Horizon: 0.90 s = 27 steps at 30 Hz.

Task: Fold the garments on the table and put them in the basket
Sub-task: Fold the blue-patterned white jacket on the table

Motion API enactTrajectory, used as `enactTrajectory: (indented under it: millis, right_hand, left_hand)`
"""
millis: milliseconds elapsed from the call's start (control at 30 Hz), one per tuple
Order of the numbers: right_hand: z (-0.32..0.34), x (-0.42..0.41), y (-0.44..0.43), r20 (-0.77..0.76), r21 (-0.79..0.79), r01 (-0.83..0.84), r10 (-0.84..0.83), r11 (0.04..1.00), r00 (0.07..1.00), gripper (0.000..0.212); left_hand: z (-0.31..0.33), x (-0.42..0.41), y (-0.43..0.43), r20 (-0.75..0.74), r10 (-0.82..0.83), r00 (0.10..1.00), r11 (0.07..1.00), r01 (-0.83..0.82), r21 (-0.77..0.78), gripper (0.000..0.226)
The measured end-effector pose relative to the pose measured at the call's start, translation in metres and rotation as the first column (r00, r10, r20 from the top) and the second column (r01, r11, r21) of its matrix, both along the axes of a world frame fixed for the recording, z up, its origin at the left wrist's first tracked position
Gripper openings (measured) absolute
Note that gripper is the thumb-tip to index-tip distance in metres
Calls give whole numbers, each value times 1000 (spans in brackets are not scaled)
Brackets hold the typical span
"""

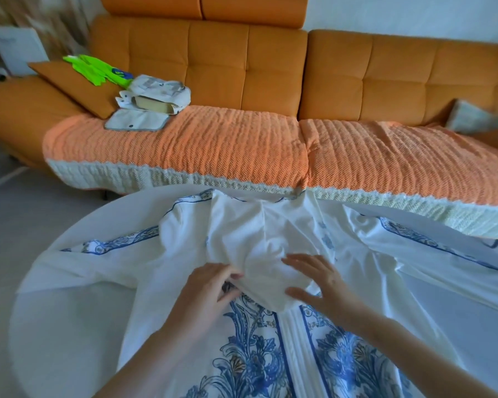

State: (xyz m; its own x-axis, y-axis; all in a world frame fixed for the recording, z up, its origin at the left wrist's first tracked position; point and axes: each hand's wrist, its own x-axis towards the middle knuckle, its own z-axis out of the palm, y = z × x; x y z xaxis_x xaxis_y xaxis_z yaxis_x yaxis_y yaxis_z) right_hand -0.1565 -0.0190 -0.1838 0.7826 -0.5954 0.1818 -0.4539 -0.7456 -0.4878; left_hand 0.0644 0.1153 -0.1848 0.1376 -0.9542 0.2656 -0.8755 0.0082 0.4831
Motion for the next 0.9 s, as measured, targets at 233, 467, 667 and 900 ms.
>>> enactTrajectory:
  millis: [233,467,667,900]
  right_hand:
    - [-11,5,22,195,-104,137,-115,985,974,46]
    - [-13,-11,28,-12,19,82,-82,996,997,90]
    - [-9,-23,39,-80,150,58,-47,987,996,86]
    - [11,-62,32,176,418,306,-407,855,896,26]
  left_hand:
    - [1,-9,-14,174,15,985,1000,-14,-11,25]
    - [-8,0,5,114,-15,993,1000,15,1,68]
    - [-5,-13,13,140,119,983,993,-117,-18,77]
    - [13,-97,-8,90,-106,990,992,100,72,77]
